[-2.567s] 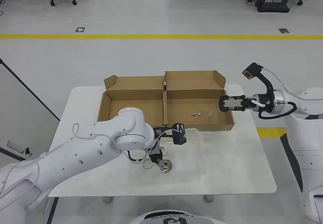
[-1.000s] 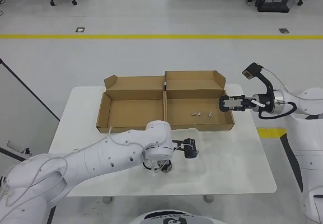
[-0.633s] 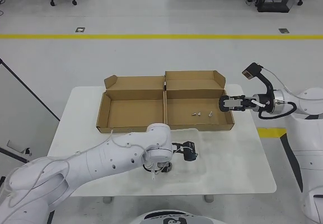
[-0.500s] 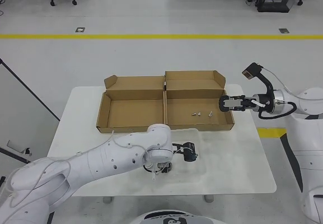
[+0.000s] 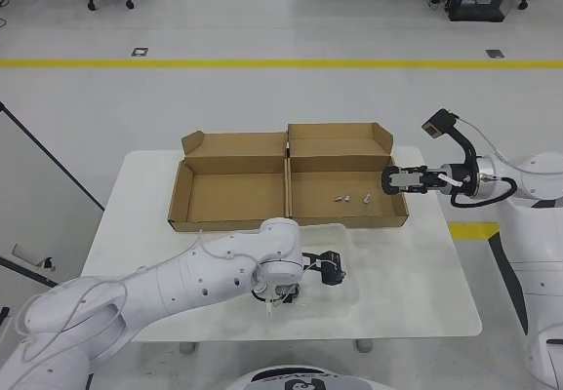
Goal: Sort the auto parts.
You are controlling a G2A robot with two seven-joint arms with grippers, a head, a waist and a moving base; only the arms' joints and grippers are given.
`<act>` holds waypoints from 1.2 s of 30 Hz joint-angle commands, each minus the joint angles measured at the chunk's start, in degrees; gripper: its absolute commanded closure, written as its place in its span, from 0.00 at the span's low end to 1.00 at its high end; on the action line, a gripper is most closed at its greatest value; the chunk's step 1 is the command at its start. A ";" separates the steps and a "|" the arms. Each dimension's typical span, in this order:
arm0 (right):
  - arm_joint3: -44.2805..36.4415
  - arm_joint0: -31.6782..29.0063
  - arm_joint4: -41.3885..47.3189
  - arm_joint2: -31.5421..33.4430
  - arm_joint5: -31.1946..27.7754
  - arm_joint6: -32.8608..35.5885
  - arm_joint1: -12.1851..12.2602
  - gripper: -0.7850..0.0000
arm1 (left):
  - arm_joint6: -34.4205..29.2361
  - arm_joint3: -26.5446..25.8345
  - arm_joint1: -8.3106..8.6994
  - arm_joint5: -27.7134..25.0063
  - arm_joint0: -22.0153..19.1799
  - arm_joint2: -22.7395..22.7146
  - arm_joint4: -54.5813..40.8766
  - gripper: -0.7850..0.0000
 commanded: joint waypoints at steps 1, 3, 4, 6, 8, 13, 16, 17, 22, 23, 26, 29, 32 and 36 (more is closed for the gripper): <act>0.00 0.00 0.00 0.00 0.00 0.00 0.00 0.00 | 0.03 0.05 -0.05 -0.03 0.09 -0.06 0.12 0.53; 0.00 0.00 0.00 0.00 0.00 0.00 0.00 0.00 | 0.02 0.17 -0.07 -0.02 0.18 -0.07 0.20 0.53; 0.00 0.00 0.00 0.00 0.00 0.00 0.00 0.00 | 0.03 0.19 -0.08 -0.02 0.20 -0.08 0.22 0.53; 0.00 0.00 0.00 0.00 0.00 0.00 0.00 0.00 | 0.04 0.34 -0.08 -0.04 0.24 -0.17 0.29 0.53; 0.00 0.00 0.00 0.00 0.00 0.00 0.00 0.00 | -0.01 0.51 -0.10 0.02 0.34 -0.29 0.41 0.53; 0.00 0.00 0.00 0.00 0.00 0.00 0.00 0.00 | -0.06 0.85 -0.17 0.06 0.44 -0.37 0.59 0.53; 0.00 0.00 0.00 0.00 0.00 0.00 0.00 0.00 | 0.00 1.05 -0.29 0.00 0.47 -0.25 0.69 0.53; 0.00 0.00 0.00 0.00 0.00 0.00 0.00 0.00 | 0.02 1.11 -0.33 -0.01 0.45 -0.22 0.70 0.54; 0.00 0.00 0.00 0.00 0.00 0.00 0.00 0.00 | 0.11 1.48 -0.53 -0.11 0.31 0.02 0.51 0.54; 0.00 0.00 0.00 0.00 0.00 0.00 0.00 0.00 | 0.12 1.54 -0.56 -0.12 0.27 0.05 0.48 0.53; 0.00 0.00 0.00 0.00 0.00 0.00 0.00 0.00 | 0.12 1.67 -0.63 -0.11 0.17 0.12 0.55 0.54; 0.00 0.00 0.00 0.00 0.00 0.00 0.00 0.00 | 0.09 1.76 -0.60 -0.09 0.10 0.04 0.44 0.54; 0.00 0.00 0.00 0.00 0.00 0.00 0.00 0.00 | 0.06 1.58 -0.54 -0.05 0.06 0.02 0.54 0.54; 0.00 0.00 0.00 0.00 0.00 0.00 0.00 0.00 | 0.31 1.76 -0.47 -0.30 0.36 0.02 0.59 0.53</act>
